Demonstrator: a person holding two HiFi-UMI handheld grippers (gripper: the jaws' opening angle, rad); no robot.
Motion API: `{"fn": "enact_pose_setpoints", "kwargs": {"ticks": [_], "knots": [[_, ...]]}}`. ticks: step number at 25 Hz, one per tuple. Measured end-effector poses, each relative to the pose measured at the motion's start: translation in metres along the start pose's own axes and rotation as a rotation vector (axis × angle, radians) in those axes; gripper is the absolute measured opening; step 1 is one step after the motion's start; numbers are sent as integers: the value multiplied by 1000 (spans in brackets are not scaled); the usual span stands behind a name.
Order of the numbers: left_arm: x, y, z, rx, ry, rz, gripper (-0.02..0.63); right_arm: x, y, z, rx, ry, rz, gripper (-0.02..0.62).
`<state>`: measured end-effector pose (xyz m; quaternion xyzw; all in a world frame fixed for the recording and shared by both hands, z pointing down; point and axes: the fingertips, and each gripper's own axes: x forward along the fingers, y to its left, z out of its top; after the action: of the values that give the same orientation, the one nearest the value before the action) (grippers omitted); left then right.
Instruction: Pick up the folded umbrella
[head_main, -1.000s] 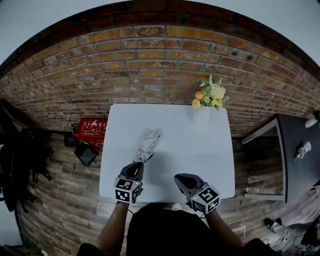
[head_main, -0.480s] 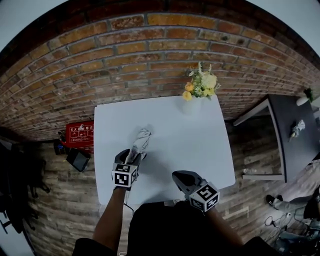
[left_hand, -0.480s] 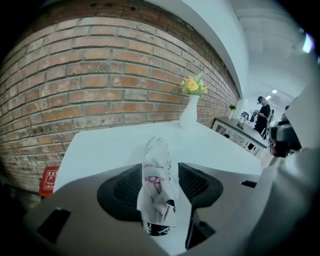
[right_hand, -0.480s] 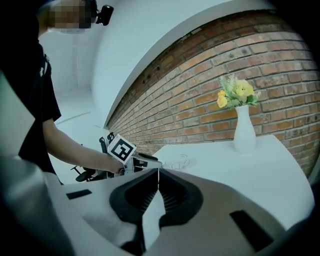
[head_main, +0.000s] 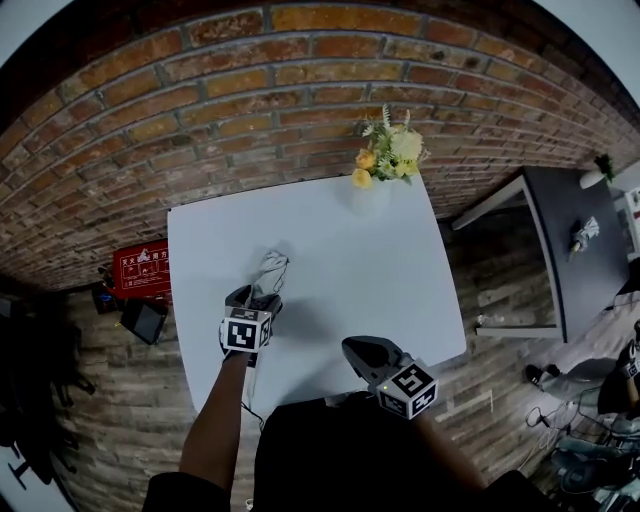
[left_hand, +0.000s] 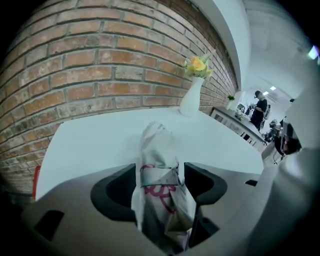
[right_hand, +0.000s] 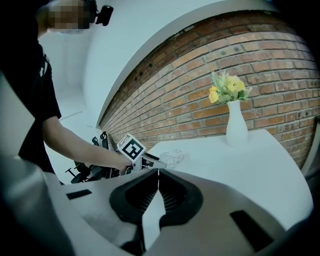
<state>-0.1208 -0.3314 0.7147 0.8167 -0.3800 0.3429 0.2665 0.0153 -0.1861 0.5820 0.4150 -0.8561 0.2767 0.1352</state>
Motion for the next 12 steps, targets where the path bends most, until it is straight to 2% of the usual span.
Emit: {"fn": "enact_pose_setpoints", "kwargs": {"ticks": [12], "knots": [[23,-1,-9,29,69,-16,296,-15,-14,-13,33,21,-66,23]]}}
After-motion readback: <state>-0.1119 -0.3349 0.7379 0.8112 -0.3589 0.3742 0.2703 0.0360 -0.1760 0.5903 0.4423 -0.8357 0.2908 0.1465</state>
